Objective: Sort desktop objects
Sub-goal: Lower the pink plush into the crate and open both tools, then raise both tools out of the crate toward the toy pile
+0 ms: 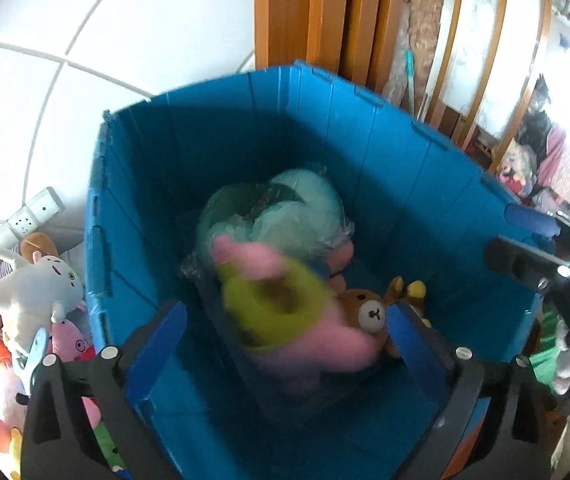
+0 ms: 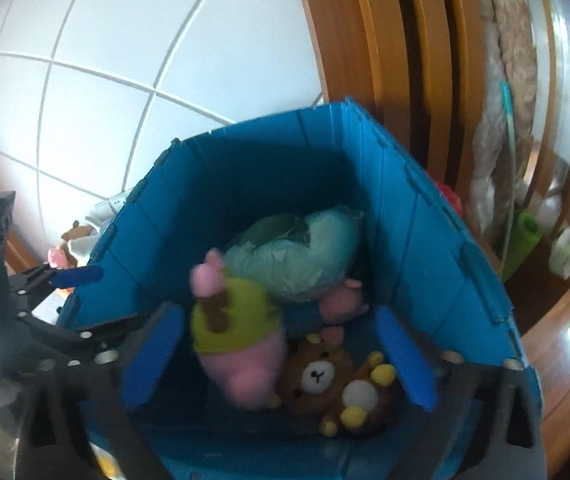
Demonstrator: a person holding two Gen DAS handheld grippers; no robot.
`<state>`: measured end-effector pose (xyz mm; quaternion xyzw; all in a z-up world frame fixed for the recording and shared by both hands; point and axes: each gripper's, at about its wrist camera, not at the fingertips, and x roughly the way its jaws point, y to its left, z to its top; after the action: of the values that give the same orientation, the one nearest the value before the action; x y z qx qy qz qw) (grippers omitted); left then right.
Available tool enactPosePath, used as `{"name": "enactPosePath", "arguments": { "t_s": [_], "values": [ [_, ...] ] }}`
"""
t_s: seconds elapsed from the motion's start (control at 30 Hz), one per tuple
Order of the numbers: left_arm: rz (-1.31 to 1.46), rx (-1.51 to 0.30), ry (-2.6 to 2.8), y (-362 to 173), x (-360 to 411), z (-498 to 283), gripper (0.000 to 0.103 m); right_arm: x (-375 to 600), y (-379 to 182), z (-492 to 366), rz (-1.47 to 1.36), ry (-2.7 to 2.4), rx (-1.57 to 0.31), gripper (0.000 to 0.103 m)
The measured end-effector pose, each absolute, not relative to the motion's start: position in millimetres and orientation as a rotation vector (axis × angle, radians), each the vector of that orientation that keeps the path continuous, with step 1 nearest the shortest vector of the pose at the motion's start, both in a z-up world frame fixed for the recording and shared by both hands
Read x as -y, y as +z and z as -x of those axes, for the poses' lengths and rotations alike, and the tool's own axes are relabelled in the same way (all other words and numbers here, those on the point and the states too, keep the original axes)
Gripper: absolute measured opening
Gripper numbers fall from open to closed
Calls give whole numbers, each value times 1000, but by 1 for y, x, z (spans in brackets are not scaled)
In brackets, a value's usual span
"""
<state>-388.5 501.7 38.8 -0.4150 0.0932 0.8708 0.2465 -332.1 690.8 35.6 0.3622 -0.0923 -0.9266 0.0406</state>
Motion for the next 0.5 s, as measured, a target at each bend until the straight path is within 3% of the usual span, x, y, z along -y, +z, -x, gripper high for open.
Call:
{"name": "enactPosePath", "arguments": {
  "t_s": [0.5],
  "values": [
    [988,-178,2600,70,-423,338,103,-638,34,304,-1049,-2890,203,103]
  ]
}}
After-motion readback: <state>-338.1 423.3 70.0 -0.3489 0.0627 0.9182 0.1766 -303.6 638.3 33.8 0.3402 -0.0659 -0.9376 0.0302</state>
